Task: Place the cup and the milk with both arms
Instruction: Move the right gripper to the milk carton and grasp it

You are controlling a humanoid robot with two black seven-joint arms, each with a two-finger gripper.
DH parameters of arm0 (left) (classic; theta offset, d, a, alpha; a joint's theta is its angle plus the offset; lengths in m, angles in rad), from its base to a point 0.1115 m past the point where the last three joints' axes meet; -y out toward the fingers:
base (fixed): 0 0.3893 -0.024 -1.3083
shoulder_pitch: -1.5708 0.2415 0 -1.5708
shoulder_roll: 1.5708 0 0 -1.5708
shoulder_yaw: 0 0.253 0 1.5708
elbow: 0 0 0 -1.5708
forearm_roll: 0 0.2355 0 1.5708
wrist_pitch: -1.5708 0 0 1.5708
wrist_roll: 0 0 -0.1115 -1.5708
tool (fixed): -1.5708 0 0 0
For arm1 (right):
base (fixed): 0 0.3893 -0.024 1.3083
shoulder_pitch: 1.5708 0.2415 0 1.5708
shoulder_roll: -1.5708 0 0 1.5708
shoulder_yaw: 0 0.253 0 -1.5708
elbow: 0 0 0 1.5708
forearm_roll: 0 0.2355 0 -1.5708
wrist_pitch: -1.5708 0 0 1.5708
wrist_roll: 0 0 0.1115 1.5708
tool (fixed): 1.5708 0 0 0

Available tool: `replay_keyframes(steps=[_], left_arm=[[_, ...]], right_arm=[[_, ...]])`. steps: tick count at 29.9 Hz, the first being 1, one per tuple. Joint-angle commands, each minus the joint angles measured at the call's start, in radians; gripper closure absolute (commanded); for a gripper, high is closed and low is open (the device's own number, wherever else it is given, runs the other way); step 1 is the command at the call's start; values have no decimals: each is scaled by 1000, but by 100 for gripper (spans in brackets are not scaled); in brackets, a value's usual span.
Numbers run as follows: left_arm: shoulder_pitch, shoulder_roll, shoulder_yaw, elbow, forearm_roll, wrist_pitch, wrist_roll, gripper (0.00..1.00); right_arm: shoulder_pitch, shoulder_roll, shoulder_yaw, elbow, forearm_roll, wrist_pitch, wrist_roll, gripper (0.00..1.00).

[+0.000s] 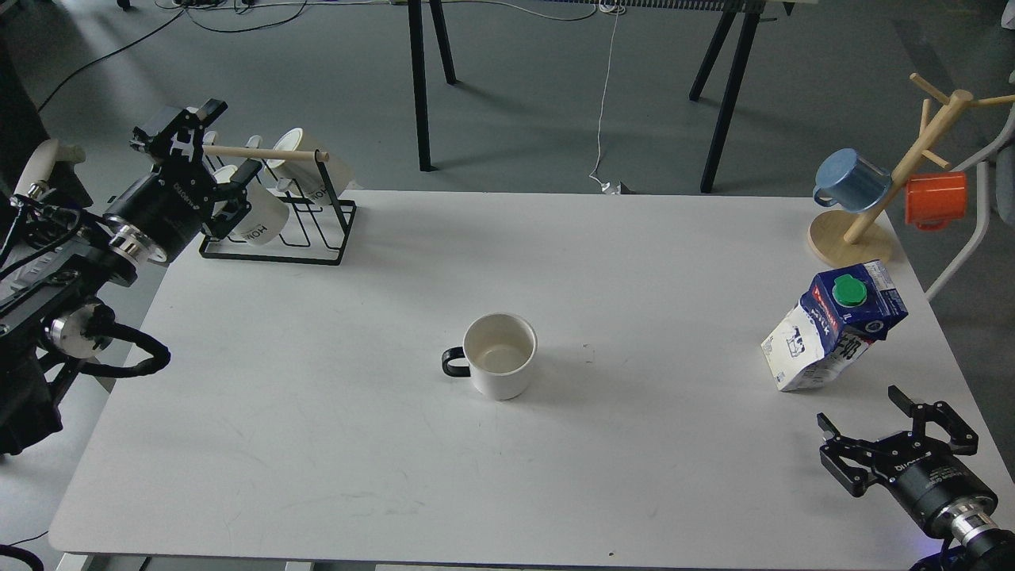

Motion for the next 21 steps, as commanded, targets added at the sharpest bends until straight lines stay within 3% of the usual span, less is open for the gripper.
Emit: replay_keyframes(steps=[1, 21], left_arm=[[7, 0, 0, 0, 0, 0, 0, 8], [71, 8, 0, 3, 1, 0, 0, 6]], right_arm=[[34, 19, -4, -2, 0, 0, -1, 3], [158, 73, 17, -95, -9, 0, 8, 3]])
